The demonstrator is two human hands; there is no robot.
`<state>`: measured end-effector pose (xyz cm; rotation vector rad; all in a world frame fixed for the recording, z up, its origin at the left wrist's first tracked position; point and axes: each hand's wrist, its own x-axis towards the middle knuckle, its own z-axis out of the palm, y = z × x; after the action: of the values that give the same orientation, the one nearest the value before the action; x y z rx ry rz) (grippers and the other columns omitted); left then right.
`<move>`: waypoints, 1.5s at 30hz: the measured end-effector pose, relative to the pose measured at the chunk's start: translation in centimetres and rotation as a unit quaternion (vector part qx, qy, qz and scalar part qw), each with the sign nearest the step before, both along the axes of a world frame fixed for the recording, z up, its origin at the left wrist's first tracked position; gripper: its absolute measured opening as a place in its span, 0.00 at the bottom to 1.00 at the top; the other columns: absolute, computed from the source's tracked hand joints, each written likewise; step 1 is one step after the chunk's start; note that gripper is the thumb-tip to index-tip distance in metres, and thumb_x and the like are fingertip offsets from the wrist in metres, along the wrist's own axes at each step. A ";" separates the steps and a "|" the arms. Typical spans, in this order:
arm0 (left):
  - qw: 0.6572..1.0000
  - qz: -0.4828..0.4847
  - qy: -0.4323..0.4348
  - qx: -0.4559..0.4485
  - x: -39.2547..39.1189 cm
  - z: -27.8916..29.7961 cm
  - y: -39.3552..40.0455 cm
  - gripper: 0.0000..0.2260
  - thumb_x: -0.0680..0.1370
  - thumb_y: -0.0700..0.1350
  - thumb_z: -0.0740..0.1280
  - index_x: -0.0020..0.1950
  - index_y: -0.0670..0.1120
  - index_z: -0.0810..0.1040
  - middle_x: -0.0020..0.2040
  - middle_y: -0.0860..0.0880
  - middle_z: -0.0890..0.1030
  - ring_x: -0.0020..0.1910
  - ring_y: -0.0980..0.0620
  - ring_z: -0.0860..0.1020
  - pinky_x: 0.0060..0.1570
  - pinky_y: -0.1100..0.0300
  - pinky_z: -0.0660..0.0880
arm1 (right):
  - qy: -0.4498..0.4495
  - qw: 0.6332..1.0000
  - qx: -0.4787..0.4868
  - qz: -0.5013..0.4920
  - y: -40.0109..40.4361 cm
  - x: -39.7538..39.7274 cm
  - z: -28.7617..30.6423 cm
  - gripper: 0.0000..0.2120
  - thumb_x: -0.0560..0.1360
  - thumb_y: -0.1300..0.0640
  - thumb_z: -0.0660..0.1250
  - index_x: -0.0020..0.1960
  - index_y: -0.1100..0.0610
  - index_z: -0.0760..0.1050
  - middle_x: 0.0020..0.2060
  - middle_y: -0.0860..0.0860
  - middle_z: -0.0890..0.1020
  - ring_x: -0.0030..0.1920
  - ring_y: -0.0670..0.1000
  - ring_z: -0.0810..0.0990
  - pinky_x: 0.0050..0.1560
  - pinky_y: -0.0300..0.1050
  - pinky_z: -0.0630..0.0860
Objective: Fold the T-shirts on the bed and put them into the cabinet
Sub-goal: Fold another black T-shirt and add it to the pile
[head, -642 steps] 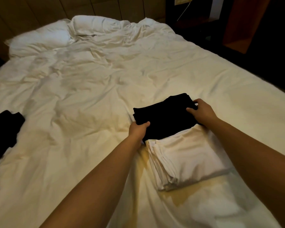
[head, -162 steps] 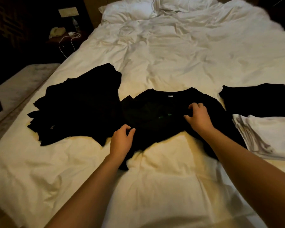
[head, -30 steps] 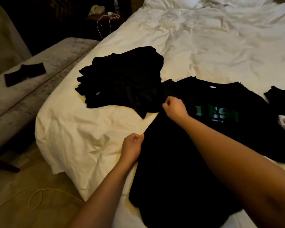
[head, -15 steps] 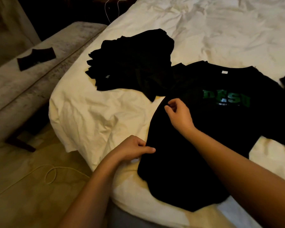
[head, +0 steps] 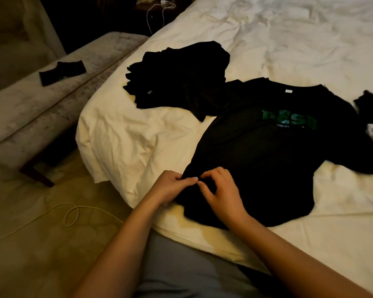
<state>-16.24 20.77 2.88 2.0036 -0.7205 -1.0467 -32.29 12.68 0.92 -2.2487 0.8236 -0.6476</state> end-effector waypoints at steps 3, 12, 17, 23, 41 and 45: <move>0.997 -0.008 0.063 -0.045 -0.5 0.6 1.1 0.08 0.74 0.41 0.75 0.34 0.46 0.83 0.32 0.51 0.81 0.35 0.56 0.79 0.37 0.64 0.73 | 0.003 0.999 -0.021 0.043 2.0 -2.8 -0.7 0.17 0.75 0.37 0.63 0.53 0.49 0.76 0.42 0.44 0.76 0.42 0.43 0.74 0.43 0.40 0.74; 0.995 0.054 -0.081 0.013 -1.1 0.0 2.1 0.07 0.77 0.45 0.73 0.47 0.43 0.78 0.24 0.50 0.75 0.23 0.52 0.75 0.27 0.61 0.71 | 0.051 0.990 -0.115 0.067 2.8 -4.8 -2.0 0.14 0.77 0.47 0.59 0.55 0.52 0.79 0.48 0.48 0.82 0.47 0.49 0.80 0.48 0.43 0.74; 0.945 -0.005 -0.328 0.006 -1.2 -0.1 2.2 0.15 0.71 0.48 0.77 0.49 0.51 0.73 0.43 0.52 0.77 0.46 0.49 0.77 0.45 0.56 0.71 | 0.132 0.979 -0.084 0.133 3.0 -4.6 -1.7 0.24 0.77 0.36 0.55 0.57 0.51 0.79 0.51 0.46 0.80 0.51 0.47 0.77 0.53 0.43 0.73; 0.846 -0.216 -0.469 -0.134 -4.7 -0.5 0.7 0.17 0.63 0.34 0.68 0.45 0.53 0.83 0.45 0.56 0.82 0.51 0.49 0.77 0.50 0.58 0.58 | 0.006 0.999 -0.041 0.017 2.5 -6.1 -2.5 0.15 0.80 0.46 0.56 0.51 0.52 0.79 0.45 0.47 0.80 0.48 0.49 0.77 0.48 0.48 0.74; 0.822 -0.315 -0.441 -0.176 -16.2 -4.8 -5.0 0.10 0.75 0.50 0.71 0.55 0.50 0.80 0.48 0.53 0.79 0.49 0.50 0.78 0.50 0.58 0.66 | -0.208 0.845 0.326 -0.369 -5.9 -16.6 -1.2 0.25 0.80 0.57 0.67 0.74 0.58 0.65 0.59 0.52 0.79 0.56 0.47 0.79 0.58 0.42 0.74; 0.878 -0.221 -0.359 -0.227 -15.8 -4.5 -5.1 0.05 0.73 0.48 0.68 0.47 0.49 0.80 0.46 0.54 0.77 0.47 0.55 0.76 0.49 0.61 0.70 | -0.267 0.818 0.394 -0.322 -6.9 -17.5 -0.9 0.06 0.78 0.56 0.69 0.52 0.56 0.82 0.39 0.49 0.84 0.39 0.47 0.81 0.42 0.42 0.77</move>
<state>-32.01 15.62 -1.64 1.8075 -1.7064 -0.2559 -49.82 5.81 0.05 -0.9384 1.2569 -0.9522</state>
